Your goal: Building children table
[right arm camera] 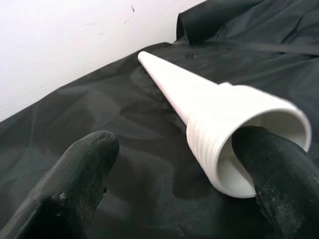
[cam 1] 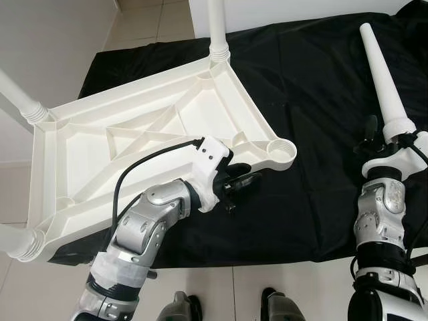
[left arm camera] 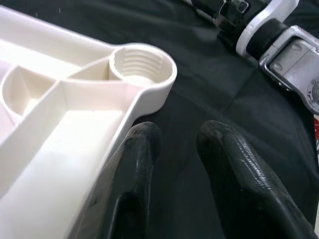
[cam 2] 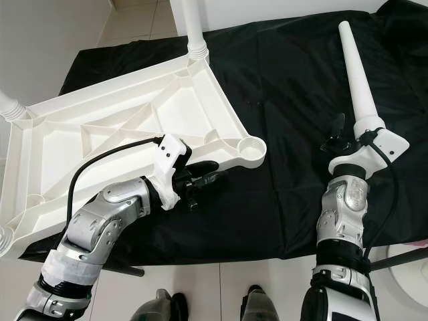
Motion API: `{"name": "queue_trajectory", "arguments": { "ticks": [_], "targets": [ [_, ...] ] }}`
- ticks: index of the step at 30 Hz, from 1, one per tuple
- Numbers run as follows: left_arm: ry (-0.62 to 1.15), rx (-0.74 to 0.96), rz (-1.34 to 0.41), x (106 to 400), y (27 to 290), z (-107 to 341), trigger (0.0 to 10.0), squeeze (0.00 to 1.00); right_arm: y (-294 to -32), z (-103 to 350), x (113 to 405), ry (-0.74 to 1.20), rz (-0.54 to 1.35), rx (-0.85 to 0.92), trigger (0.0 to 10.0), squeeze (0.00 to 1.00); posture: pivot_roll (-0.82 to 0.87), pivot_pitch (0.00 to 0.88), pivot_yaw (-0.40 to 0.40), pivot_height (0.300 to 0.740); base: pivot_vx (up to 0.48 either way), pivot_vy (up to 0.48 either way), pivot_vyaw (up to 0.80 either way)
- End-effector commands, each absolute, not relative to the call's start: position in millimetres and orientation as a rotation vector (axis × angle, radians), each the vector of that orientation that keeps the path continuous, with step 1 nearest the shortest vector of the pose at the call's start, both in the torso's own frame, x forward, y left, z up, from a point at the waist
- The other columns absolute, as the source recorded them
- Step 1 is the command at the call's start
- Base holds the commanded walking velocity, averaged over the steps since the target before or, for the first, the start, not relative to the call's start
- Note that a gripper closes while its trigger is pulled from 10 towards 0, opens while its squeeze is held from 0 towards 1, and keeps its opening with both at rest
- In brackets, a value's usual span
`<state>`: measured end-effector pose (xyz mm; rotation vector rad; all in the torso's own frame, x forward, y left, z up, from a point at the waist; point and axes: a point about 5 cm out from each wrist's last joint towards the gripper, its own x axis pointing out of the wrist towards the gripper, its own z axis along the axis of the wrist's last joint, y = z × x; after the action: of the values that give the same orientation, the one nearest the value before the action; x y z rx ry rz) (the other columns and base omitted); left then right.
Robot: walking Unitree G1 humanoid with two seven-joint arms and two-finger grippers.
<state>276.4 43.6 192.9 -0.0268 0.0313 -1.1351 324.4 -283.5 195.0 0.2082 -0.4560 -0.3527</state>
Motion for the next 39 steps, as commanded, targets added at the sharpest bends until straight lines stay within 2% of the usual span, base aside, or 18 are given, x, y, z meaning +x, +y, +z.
{"name": "queue_trajectory", "arguments": {
  "ticks": [1, 2, 3, 4, 5, 7, 8, 16, 27, 37, 38, 39],
  "targets": [
    [0.061, -0.027, -1.11, 274.5, 48.7, 188.1, 10.0, 0.0, -283.2, 191.3, 329.1, -0.422, -0.334, 0.212, 10.0, 0.0, 0.08, 0.24, 0.178, 0.74, 0.0, 0.0, 0.0],
    [0.063, -0.025, -1.11, 274.2, 48.9, 188.1, 10.0, 0.0, -283.9, 192.4, 330.8, -0.419, -0.327, 0.211, 10.0, 0.0, 0.08, 0.24, 0.178, 0.74, 0.0, 0.0, 0.0],
    [0.065, -0.024, -1.11, 273.9, 49.0, 188.1, 10.0, 0.0, -284.2, 193.0, 333.0, -0.408, -0.319, 0.207, 3.4, 0.0, 0.08, 0.243, 0.18, 0.74, 0.0, 0.0, 0.0],
    [0.067, -0.022, -1.111, 273.6, 49.1, 188.1, 10.0, 0.0, -285.1, 194.1, 335.1, -0.407, -0.318, 0.206, 3.4, 0.0, 0.08, 0.244, 0.181, 0.74, 0.0, 0.0, 0.0],
    [0.07, -0.021, -1.112, 273.2, 49.1, 187.8, 10.0, 0.0, -286.4, 195.3, 337.2, -0.402, -0.319, 0.22, 2.4, 0.0, 0.08, 0.245, 0.182, 0.74, 0.0, 0.0, 0.0],
    [0.071, -0.02, -1.112, 273.0, 49.1, 187.6, 10.0, 0.0, -287.3, 196.2, 338.7, -0.399, -0.32, 0.23, 2.4, 0.0, 0.08, 0.244, 0.18, 0.74, 0.0, 0.0, 0.0],
    [0.074, -0.019, -1.115, 271.8, 48.5, 187.2, 10.0, 0.0, -289.3, 198.9, 340.6, -0.397, -0.327, 0.238, 0.0, 0.0, 0.08, 0.245, 0.177, 0.74, 0.0, 0.0, 0.0],
    [0.078, -0.008, -1.123, 268.8, 47.7, 184.6, 10.0, 0.0, -291.9, 209.6, 345.1, -0.406, -0.32, 0.252, 0.0, 0.0, 0.07, 0.244, 0.158, 0.74, 0.0, 0.0, 0.0],
    [0.073, 0.068, -1.103, 275.0, 62.0, 182.2, 10.0, 0.0, -293.7, 214.4, 345.0, -0.419, -0.309, 0.232, 0.0, 0.0, 0.08, 0.227, 0.11, 0.74, 0.0, 0.0, 0.0],
    [-0.012, 0.052, -0.968, 297.8, 77.2, 203.9, 10.0, 0.0, -285.4, 229.2, 336.4, -0.525, -0.275, 0.116, 0.0, 0.0, 0.05, 0.163, 0.048, 0.74, 0.0, 0.0, 0.0],
    [-0.03, 0.036, -0.936, 304.6, 78.7, 209.8, 10.0, 0.0, -276.0, 236.8, 334.6, -0.573, -0.262, 0.063, 7.7, 0.0, 0.04, 0.127, 0.029, 0.74, 0.0, 0.0, 0.0],
    [-0.03, 0.036, -0.936, 304.6, 78.7, 209.8, 10.0, 0.0, -276.0, 236.8, 334.6, -0.573, -0.262, 0.063, 7.7, 0.0, 0.04, 0.127, 0.029, 0.74, 0.0, 0.0, 0.0]
  ]
}}
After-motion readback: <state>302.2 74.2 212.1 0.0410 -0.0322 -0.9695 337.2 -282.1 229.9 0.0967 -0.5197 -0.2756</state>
